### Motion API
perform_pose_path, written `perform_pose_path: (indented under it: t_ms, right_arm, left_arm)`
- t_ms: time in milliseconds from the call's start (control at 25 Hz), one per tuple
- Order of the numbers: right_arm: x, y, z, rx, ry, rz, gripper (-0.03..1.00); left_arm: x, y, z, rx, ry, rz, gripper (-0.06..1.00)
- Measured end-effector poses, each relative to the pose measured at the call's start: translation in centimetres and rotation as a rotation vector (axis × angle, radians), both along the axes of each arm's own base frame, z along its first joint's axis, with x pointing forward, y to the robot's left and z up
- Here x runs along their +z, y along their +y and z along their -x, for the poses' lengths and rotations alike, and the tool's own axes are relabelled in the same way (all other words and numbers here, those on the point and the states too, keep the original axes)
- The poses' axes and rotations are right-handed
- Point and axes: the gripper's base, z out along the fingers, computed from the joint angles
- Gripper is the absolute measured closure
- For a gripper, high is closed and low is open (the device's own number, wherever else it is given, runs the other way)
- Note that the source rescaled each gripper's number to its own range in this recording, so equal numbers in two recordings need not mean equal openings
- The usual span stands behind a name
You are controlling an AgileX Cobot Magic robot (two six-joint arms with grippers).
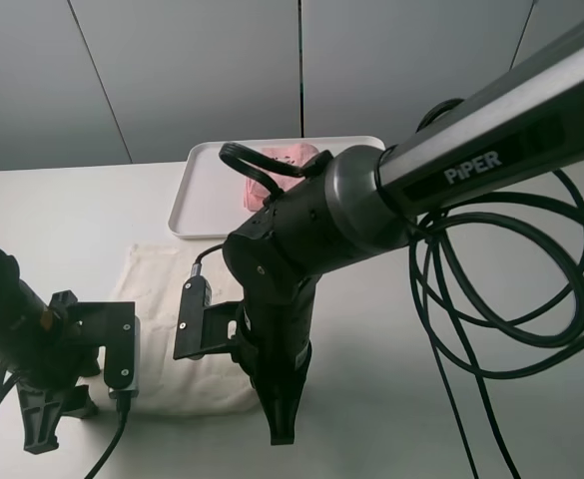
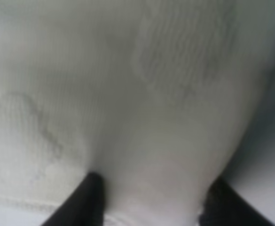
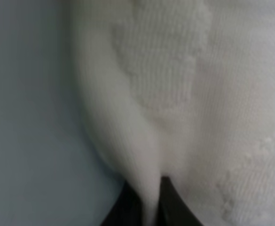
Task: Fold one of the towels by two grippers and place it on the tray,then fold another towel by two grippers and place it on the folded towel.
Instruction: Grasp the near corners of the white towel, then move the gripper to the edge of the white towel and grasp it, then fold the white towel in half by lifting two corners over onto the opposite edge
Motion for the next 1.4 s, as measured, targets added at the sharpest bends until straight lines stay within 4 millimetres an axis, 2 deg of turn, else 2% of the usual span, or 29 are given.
perform_pose_path:
  t_ms: [80,160,200,600,800,1040,1240,1400]
  right_arm:
    - [0.0,0.0,0.0,-0.002,0.001,-0.001,0.96]
    - [0.0,0.0,0.0,-0.002,0.001,-0.001,0.96]
    - [0.0,0.0,0.0,-0.003,0.003,0.000,0.96]
    - [0.2,0.3,0.1,-0.146,0.014,-0.029,0.96]
    - [1.4,0.1,0.1,-0.179,0.005,-0.046,0.97]
    - [4.3,-0.4,-0.7,-0.215,-0.095,-0.084,0.97]
    - [6.6,-1.8,-2.8,-0.331,-0.134,-0.140,0.97]
    - [7.8,-3.1,-4.5,-0.435,-0.149,-0.186,0.97]
  left_arm:
    - [0.0,0.0,0.0,-0.007,0.001,-0.004,0.70]
    - [0.0,0.0,0.0,-0.008,0.000,-0.005,0.87]
    - [0.0,0.0,0.0,-0.010,-0.001,-0.006,0.92]
    - [0.2,0.0,-0.3,0.077,0.023,-0.016,0.94]
    - [0.5,-0.1,-0.4,0.115,0.042,-0.019,0.94]
    - [3.4,0.2,-1.0,0.178,-0.074,0.062,0.94]
    - [6.0,1.7,-1.6,0.327,-0.175,0.157,0.94]
    - [7.6,2.1,-2.0,0.420,-0.265,0.246,0.94]
